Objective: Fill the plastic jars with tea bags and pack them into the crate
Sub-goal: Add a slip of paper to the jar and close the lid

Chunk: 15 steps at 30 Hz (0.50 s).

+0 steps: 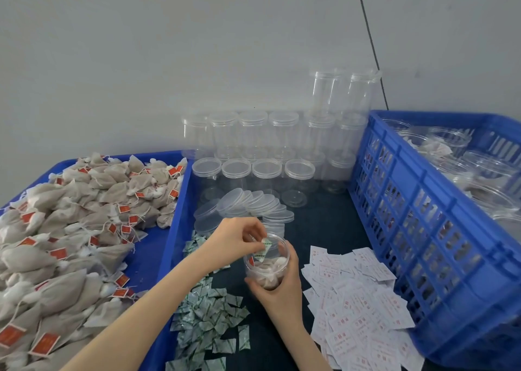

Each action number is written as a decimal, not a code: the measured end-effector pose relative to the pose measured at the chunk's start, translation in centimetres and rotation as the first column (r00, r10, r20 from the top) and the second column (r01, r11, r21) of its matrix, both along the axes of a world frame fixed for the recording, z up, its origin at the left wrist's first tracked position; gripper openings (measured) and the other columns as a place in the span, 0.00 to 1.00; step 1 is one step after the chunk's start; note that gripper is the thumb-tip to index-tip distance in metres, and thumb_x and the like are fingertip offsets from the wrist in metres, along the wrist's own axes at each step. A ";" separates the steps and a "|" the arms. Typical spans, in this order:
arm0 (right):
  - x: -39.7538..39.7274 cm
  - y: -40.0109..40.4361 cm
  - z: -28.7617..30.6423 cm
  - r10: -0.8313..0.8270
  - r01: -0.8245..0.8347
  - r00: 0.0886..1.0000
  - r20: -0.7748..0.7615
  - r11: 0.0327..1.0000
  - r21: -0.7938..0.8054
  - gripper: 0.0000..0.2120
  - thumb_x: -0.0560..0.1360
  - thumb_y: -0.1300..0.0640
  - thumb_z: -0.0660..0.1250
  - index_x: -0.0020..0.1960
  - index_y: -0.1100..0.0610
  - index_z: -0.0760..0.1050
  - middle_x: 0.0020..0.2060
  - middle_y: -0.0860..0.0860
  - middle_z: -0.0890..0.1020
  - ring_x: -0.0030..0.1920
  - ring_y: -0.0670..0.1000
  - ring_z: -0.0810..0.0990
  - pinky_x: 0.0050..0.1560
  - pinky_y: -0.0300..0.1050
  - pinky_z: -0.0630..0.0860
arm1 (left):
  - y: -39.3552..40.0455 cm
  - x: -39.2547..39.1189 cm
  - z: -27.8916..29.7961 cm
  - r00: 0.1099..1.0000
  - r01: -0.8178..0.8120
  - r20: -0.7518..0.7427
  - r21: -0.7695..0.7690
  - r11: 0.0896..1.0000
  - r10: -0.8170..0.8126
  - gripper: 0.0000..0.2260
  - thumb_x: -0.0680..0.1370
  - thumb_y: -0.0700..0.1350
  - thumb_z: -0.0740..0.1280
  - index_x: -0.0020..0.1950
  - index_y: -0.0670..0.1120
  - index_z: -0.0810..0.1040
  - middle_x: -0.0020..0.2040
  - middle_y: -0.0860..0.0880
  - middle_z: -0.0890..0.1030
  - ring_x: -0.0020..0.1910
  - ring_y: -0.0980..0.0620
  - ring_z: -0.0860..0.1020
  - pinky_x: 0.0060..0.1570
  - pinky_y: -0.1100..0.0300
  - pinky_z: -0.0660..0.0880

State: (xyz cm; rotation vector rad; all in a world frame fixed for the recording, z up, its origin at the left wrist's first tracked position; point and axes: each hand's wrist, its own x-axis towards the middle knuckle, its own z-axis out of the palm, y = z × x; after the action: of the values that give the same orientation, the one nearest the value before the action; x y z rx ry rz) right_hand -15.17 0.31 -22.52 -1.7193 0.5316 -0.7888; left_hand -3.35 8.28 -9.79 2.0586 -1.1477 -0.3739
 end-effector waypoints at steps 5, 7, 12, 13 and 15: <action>0.0 0.1 0.0 -0.009 0.010 1.000 -0.004 1.000 0.025 0.47 0.58 0.41 0.81 0.71 0.31 0.59 0.66 0.33 0.71 0.65 0.40 0.75 0.61 0.50 0.78 | -0.1 -0.2 0.1 0.994 0.050 0.098 0.073 0.996 -0.057 0.09 0.72 0.42 0.72 0.43 0.57 0.79 0.40 0.60 0.81 0.37 0.63 0.80 0.39 0.71 0.75; 0.0 0.1 0.2 -0.018 0.018 1.000 -0.012 1.000 0.021 0.47 0.58 0.40 0.80 0.70 0.30 0.58 0.66 0.32 0.72 0.64 0.39 0.75 0.60 0.48 0.78 | -0.4 -0.3 0.4 0.989 0.075 0.118 0.120 0.990 -0.089 0.06 0.73 0.43 0.71 0.46 0.54 0.80 0.42 0.60 0.81 0.38 0.61 0.80 0.43 0.65 0.78; -0.2 0.3 0.7 -0.010 0.010 0.999 -0.030 1.000 0.009 0.48 0.58 0.41 0.80 0.70 0.29 0.57 0.66 0.31 0.71 0.64 0.37 0.73 0.59 0.40 0.75 | -1.3 -0.6 2.2 0.907 0.002 0.398 0.315 0.949 -0.134 0.07 0.77 0.47 0.65 0.54 0.55 0.79 0.49 0.59 0.82 0.46 0.59 0.79 0.47 0.59 0.78; -0.2 0.3 0.9 -0.016 0.016 0.999 -0.036 1.000 0.000 0.48 0.57 0.40 0.80 0.69 0.28 0.57 0.65 0.30 0.71 0.64 0.35 0.72 0.58 0.37 0.74 | -1.8 -0.9 2.7 0.887 -0.007 0.439 0.325 0.946 -0.144 0.08 0.78 0.48 0.64 0.54 0.55 0.79 0.50 0.59 0.82 0.47 0.58 0.79 0.46 0.60 0.77; -0.3 0.4 1.3 -0.007 0.007 0.998 -0.057 1.000 -0.007 0.47 0.56 0.39 0.78 0.68 0.26 0.56 0.64 0.26 0.69 0.63 0.30 0.70 0.56 0.30 0.72 | -3.2 -2.1 3.7 0.876 0.039 0.442 0.328 0.944 -0.190 0.08 0.78 0.47 0.64 0.54 0.55 0.79 0.50 0.58 0.82 0.49 0.57 0.79 0.45 0.62 0.75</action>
State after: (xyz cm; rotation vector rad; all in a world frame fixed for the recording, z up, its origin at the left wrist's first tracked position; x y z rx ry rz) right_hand -15.49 0.69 -21.20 -1.7517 0.5749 -0.7490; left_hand -5.50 5.08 -6.08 2.4466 -1.5913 -0.1114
